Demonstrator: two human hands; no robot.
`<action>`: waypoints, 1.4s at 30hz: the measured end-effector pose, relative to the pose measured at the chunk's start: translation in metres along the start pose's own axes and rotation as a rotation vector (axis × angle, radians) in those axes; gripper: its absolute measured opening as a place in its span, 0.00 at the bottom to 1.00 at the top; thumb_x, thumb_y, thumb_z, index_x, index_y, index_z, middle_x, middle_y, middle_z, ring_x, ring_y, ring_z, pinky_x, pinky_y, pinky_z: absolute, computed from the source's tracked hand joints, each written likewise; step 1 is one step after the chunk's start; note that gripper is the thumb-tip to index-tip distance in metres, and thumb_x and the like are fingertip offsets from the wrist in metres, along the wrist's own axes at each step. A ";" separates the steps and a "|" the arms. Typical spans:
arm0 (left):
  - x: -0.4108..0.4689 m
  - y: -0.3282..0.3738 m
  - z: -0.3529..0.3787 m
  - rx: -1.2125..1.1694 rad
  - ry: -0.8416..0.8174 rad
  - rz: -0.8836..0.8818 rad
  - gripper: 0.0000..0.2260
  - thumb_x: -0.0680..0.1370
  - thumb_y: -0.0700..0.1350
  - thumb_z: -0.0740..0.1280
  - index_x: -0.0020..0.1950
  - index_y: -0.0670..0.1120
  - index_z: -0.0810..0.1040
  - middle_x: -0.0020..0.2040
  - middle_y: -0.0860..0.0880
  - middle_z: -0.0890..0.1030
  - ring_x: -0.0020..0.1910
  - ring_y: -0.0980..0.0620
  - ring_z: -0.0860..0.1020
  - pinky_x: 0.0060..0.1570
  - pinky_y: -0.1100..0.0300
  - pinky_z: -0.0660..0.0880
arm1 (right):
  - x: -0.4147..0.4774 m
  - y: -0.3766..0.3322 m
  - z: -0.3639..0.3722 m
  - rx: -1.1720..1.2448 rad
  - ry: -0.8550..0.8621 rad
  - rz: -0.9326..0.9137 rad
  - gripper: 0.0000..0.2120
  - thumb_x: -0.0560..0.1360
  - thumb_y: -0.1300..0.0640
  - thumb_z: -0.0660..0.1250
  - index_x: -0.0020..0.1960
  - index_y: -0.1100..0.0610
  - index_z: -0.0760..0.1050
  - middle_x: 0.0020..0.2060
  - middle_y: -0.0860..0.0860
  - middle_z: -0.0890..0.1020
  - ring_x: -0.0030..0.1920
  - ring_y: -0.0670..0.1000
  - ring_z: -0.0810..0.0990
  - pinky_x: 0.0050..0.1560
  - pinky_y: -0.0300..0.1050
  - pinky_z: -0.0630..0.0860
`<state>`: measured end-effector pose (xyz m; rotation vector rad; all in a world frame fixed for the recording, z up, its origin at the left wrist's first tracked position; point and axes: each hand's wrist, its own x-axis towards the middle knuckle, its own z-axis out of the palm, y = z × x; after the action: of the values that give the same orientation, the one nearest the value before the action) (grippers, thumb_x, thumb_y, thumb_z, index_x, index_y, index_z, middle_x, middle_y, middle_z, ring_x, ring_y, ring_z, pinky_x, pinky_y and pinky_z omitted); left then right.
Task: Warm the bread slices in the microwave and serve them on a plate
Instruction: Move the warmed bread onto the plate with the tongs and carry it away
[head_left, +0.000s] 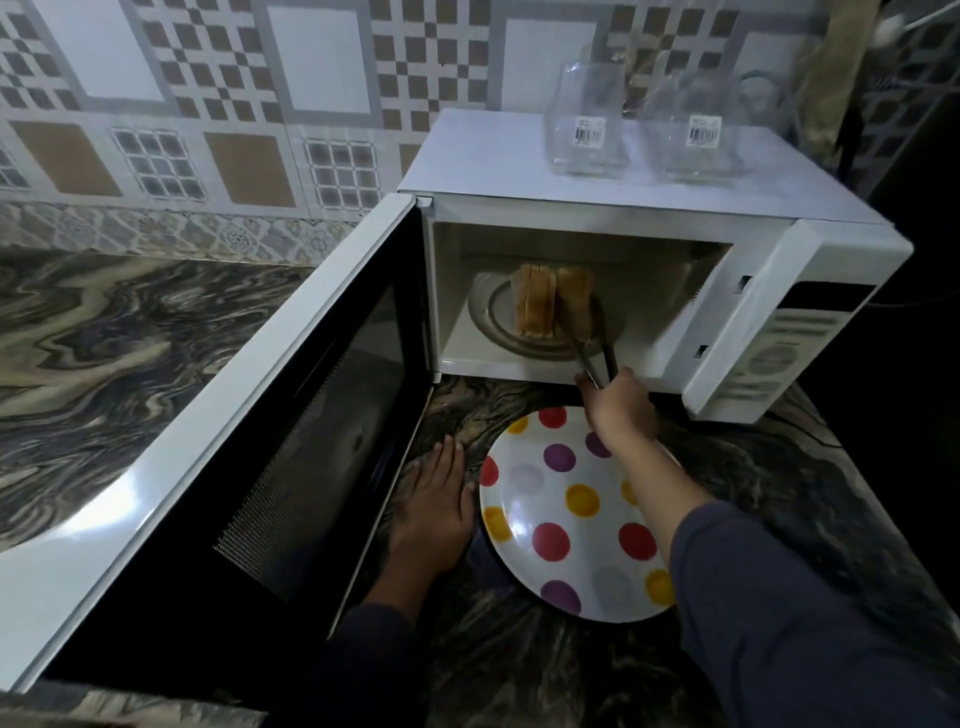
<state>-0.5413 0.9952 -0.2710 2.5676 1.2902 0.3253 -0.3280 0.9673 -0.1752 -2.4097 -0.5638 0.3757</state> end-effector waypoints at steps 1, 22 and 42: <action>0.000 0.000 -0.001 -0.004 0.000 -0.001 0.36 0.70 0.58 0.33 0.76 0.46 0.49 0.77 0.50 0.51 0.76 0.55 0.49 0.71 0.61 0.38 | 0.000 0.000 0.002 -0.007 0.000 0.009 0.21 0.76 0.46 0.62 0.62 0.60 0.68 0.59 0.59 0.76 0.58 0.62 0.76 0.54 0.56 0.73; 0.001 0.000 -0.002 -0.018 0.025 -0.040 0.27 0.76 0.54 0.47 0.72 0.44 0.66 0.72 0.47 0.67 0.71 0.50 0.66 0.71 0.57 0.51 | 0.037 -0.013 -0.022 -0.221 -0.090 -0.044 0.21 0.76 0.44 0.61 0.59 0.60 0.73 0.54 0.58 0.79 0.55 0.60 0.77 0.45 0.48 0.72; -0.001 0.000 -0.003 -0.084 0.072 -0.039 0.34 0.72 0.59 0.38 0.76 0.49 0.55 0.76 0.52 0.57 0.75 0.55 0.54 0.69 0.65 0.39 | 0.041 -0.011 -0.014 -0.174 -0.021 -0.061 0.17 0.78 0.49 0.59 0.60 0.58 0.71 0.55 0.59 0.78 0.54 0.61 0.76 0.43 0.47 0.69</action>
<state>-0.5425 0.9949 -0.2684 2.4788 1.3197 0.4578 -0.2899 0.9878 -0.1631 -2.5498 -0.7038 0.3387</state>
